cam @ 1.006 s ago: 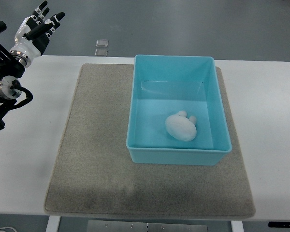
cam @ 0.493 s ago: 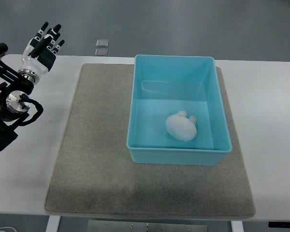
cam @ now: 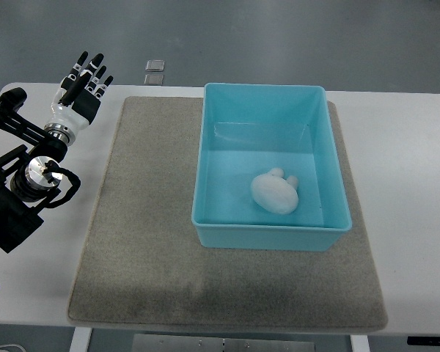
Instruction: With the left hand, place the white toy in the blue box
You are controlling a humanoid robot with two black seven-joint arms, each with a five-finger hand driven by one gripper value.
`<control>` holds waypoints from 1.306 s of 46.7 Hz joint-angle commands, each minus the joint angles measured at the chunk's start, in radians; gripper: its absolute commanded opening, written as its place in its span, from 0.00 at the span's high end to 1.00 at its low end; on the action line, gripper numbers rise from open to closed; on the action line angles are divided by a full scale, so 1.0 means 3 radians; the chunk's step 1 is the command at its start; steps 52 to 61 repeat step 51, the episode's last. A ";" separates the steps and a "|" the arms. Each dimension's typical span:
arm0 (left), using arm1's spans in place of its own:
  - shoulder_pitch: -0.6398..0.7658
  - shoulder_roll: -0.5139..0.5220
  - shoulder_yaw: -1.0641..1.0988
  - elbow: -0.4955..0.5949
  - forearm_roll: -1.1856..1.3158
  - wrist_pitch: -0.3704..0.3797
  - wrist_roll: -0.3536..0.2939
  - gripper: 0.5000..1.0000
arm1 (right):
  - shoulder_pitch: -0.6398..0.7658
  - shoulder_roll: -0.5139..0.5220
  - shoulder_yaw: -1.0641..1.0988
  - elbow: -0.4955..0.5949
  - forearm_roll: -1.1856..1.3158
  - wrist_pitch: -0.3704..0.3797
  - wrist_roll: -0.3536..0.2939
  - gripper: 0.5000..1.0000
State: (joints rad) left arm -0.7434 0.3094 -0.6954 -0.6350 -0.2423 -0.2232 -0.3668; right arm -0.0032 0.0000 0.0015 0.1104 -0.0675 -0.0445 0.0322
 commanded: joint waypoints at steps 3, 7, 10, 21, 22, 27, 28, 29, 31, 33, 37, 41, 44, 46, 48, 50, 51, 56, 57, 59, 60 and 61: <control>-0.0002 -0.0004 0.0007 0.0000 0.0255 -0.0038 -0.0004 0.01 | 0.0000 0.0000 0.0000 0.0000 0.0000 0.0000 0.0000 0.13; -0.0002 -0.0024 -0.0009 0.0005 0.0516 -0.0033 -0.0015 0.01 | 0.0000 0.0000 0.0000 0.0000 0.0000 0.0000 0.0000 0.13; 0.0008 -0.0065 -0.0034 0.0005 0.0608 -0.0033 -0.0015 0.01 | 0.0000 0.0000 0.0000 0.0000 0.0000 0.0000 0.0000 0.13; -0.0007 -0.0080 -0.0075 0.0000 0.0603 -0.0038 -0.0050 0.01 | 0.0000 0.0000 0.0000 0.0000 0.0000 0.0000 0.0000 0.13; -0.0007 -0.0085 -0.0095 0.0000 0.0603 -0.0043 -0.0066 0.01 | 0.0000 0.0000 0.0000 0.0000 0.0000 0.0000 0.0000 0.13; -0.0007 -0.0085 -0.0177 0.0000 0.0608 -0.0038 -0.0086 0.01 | 0.0000 0.0000 0.0000 0.0000 0.0000 0.0000 0.0000 0.13; -0.0007 -0.0085 -0.0177 -0.0005 0.0608 -0.0038 -0.0086 0.01 | 0.0000 0.0000 0.0000 0.0000 0.0000 0.0000 0.0000 0.13; -0.0007 -0.0085 -0.0177 -0.0006 0.0608 -0.0038 -0.0086 0.01 | 0.0000 0.0000 0.0000 0.0000 0.0000 0.0000 0.0000 0.13; -0.0007 -0.0085 -0.0177 -0.0006 0.0608 -0.0038 -0.0086 0.01 | 0.0000 0.0000 0.0000 0.0000 0.0000 0.0000 0.0000 0.13; -0.0007 -0.0085 -0.0177 -0.0011 0.0608 -0.0043 -0.0086 0.01 | 0.0000 0.0000 0.0000 0.0000 0.0000 0.0000 0.0000 0.13; -0.0007 -0.0085 -0.0177 -0.0011 0.0608 -0.0043 -0.0086 0.01 | 0.0000 0.0000 0.0000 0.0000 0.0000 0.0000 0.0000 0.13; -0.0017 -0.0075 -0.0177 -0.0011 0.0608 -0.0053 -0.0081 0.01 | 0.0000 0.0000 0.0000 0.0000 0.0000 0.0000 0.0000 0.13; -0.0023 -0.0070 -0.0182 -0.0011 0.0603 -0.0064 -0.0081 0.01 | 0.0000 0.0000 0.0000 0.0020 0.0000 0.0005 0.0000 0.13; -0.0033 -0.0065 -0.0182 -0.0011 0.0608 -0.0069 -0.0081 0.01 | 0.0000 0.0000 0.0000 0.0036 -0.0005 0.0005 0.0000 0.13; -0.0043 -0.0065 -0.0182 -0.0011 0.0608 -0.0069 -0.0081 0.01 | 0.0000 0.0000 0.0000 0.0041 -0.0010 0.0005 0.0000 0.13; -0.0048 -0.0065 -0.0182 -0.0011 0.0608 -0.0069 -0.0081 0.01 | 0.0000 0.0000 0.0000 0.0051 -0.0015 0.0005 0.0000 0.13; -0.0053 -0.0065 -0.0182 -0.0011 0.0608 -0.0069 -0.0081 0.01 | 0.0000 0.0000 -0.0005 0.0051 -0.0020 0.0005 0.0000 0.13; -0.0053 -0.0065 -0.0182 -0.0011 0.0608 -0.0069 -0.0081 0.01 | 0.0000 0.0000 -0.0005 0.0051 -0.0020 0.0005 0.0000 0.13; -0.0053 -0.0065 -0.0182 -0.0011 0.0608 -0.0069 -0.0081 0.01 | 0.0000 0.0000 -0.0005 0.0051 -0.0020 0.0005 0.0000 0.13; -0.0053 -0.0065 -0.0182 -0.0011 0.0608 -0.0069 -0.0081 0.01 | 0.0000 0.0000 -0.0005 0.0051 -0.0020 0.0005 0.0000 0.13; -0.0053 -0.0065 -0.0182 -0.0011 0.0608 -0.0069 -0.0081 0.01 | 0.0000 0.0000 -0.0005 0.0051 -0.0020 0.0005 0.0000 0.13; -0.0053 -0.0065 -0.0182 -0.0011 0.0608 -0.0069 -0.0081 0.01 | 0.0000 0.0000 -0.0005 0.0051 -0.0020 0.0005 0.0000 0.13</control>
